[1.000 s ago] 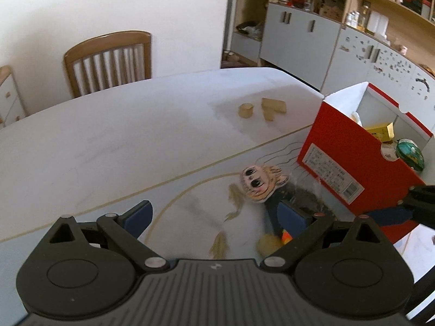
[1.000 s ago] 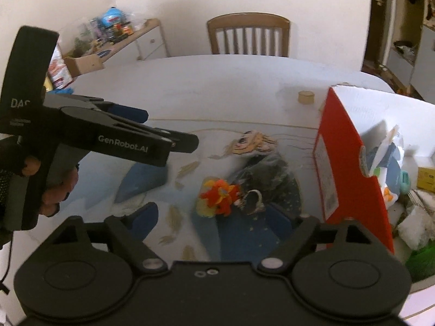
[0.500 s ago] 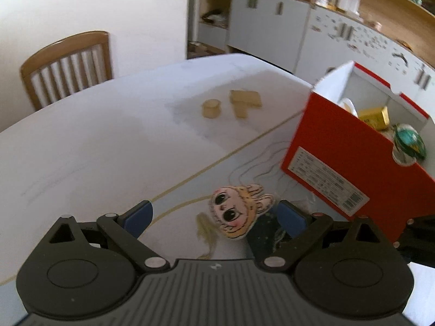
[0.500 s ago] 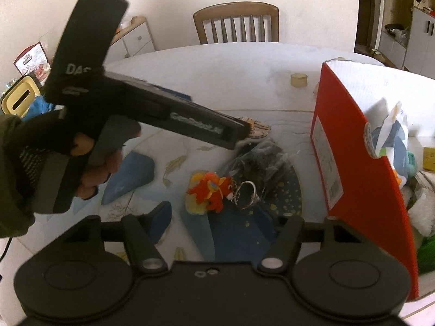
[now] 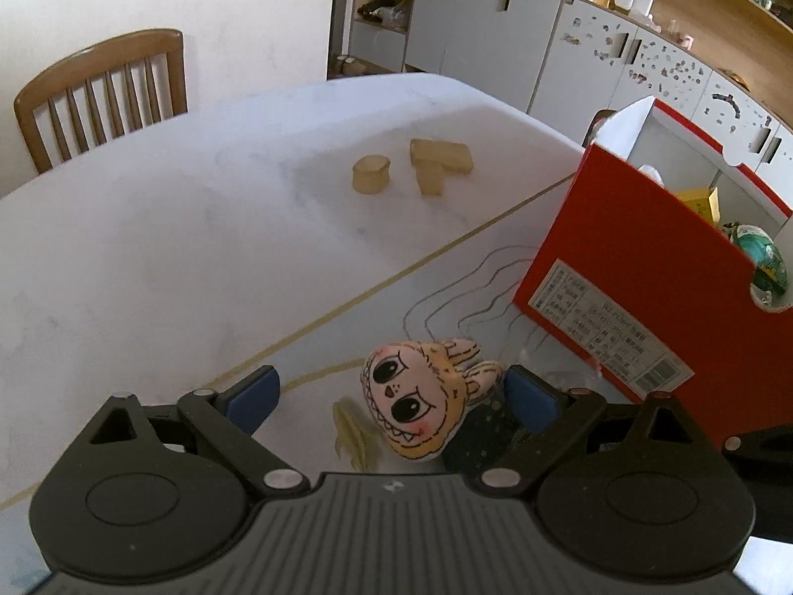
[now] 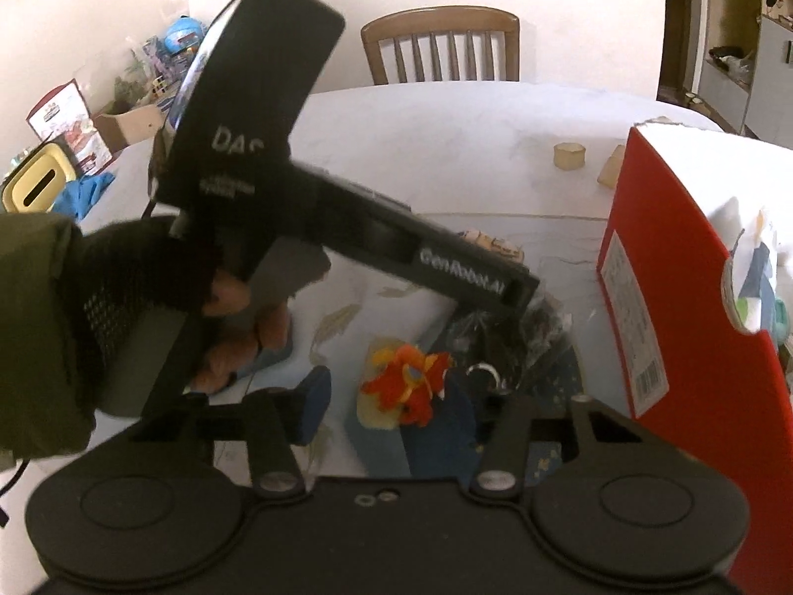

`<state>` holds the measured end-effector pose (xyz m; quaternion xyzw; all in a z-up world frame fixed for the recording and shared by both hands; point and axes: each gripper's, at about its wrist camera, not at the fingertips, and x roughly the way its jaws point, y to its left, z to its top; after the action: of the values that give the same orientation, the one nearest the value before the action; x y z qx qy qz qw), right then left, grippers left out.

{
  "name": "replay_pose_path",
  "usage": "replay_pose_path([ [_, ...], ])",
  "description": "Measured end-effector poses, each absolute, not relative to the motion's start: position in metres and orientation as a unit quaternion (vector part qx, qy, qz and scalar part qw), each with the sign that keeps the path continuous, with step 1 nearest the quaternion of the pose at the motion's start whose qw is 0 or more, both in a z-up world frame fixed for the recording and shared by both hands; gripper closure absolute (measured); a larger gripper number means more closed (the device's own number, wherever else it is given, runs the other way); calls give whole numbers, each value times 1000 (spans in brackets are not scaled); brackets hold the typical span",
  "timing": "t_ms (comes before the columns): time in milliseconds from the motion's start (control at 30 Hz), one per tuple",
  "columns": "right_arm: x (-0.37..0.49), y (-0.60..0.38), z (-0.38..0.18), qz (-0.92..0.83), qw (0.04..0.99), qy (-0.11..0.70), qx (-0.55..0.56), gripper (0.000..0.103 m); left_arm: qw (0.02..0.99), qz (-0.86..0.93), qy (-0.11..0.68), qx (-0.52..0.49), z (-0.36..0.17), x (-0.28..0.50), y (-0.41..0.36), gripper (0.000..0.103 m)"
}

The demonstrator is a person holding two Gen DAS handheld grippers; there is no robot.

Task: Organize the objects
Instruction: 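Grasp the bunny-eared doll with left tool while right tool grasps the orange bird toy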

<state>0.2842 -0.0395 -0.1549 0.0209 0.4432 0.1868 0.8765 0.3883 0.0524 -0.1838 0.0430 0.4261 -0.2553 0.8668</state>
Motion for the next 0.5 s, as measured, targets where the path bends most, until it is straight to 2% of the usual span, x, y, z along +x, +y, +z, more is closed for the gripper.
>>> replay_pose_path([
  [100,286,-38,-156,185,877,443,20,62,871,-255,417,51,-185,386,51,11],
  [167,287,-38,-157,184,877,444,21,64,873,-253,414,49,-184,386,51,19],
  [233,287,-37,-158,182,877,445,16,64,874,-252,412,48,-183,386,52,32],
  [333,287,-34,-161,172,876,451,-4,67,875,-253,409,58,-182,385,53,43],
  [433,286,-35,-163,168,876,451,-3,73,874,-256,408,59,-182,383,55,45],
  [500,286,-36,-162,165,877,451,1,73,875,-252,409,60,-181,382,58,46],
])
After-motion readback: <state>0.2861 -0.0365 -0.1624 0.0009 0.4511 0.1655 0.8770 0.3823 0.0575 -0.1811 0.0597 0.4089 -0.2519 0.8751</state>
